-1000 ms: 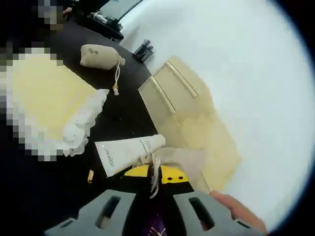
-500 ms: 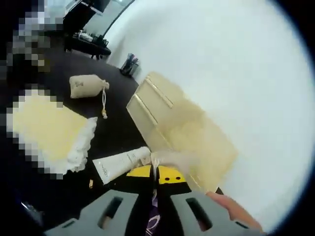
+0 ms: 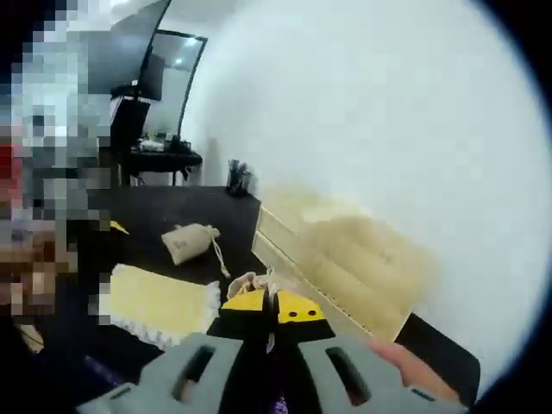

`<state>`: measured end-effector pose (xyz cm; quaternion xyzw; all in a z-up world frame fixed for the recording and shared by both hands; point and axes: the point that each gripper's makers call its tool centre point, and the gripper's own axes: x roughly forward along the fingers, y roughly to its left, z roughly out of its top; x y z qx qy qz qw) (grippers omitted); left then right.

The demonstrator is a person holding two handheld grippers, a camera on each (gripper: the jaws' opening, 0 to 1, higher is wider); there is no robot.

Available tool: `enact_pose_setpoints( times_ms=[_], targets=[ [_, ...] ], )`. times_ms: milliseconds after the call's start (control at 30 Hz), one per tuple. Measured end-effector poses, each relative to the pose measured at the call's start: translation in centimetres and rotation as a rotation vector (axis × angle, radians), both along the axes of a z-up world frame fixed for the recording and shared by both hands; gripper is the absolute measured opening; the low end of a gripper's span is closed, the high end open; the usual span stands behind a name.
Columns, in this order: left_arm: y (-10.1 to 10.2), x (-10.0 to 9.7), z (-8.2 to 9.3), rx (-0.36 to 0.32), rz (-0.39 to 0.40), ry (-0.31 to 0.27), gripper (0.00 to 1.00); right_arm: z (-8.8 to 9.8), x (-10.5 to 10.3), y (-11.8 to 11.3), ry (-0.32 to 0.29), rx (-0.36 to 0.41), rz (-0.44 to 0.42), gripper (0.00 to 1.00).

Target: Open the drawer, pick up the cosmetic bottles from the table one by one, place them into the drawer, release the gripper, close the drawer, and move the gripper away

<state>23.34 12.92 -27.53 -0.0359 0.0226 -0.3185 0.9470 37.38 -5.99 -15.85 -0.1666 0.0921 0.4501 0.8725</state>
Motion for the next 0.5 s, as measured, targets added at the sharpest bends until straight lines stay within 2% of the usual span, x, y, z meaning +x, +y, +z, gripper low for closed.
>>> enact_pose_setpoints(
  times_ms=[133,233,500],
  targets=[
    [-0.2,0.0,0.6,-0.02,0.014,-0.003,0.78,2.0,-1.9,0.7,0.054,0.035,0.093,0.0],
    [-0.9,-0.1,1.1,-0.009,0.01,-0.008,0.78,2.7,-4.2,1.5,0.079,0.022,0.176,0.0],
    [-4.3,-2.0,5.0,0.038,-0.143,-0.065,0.78,4.0,-8.0,2.6,0.057,-0.06,0.433,0.0]
  ],
)
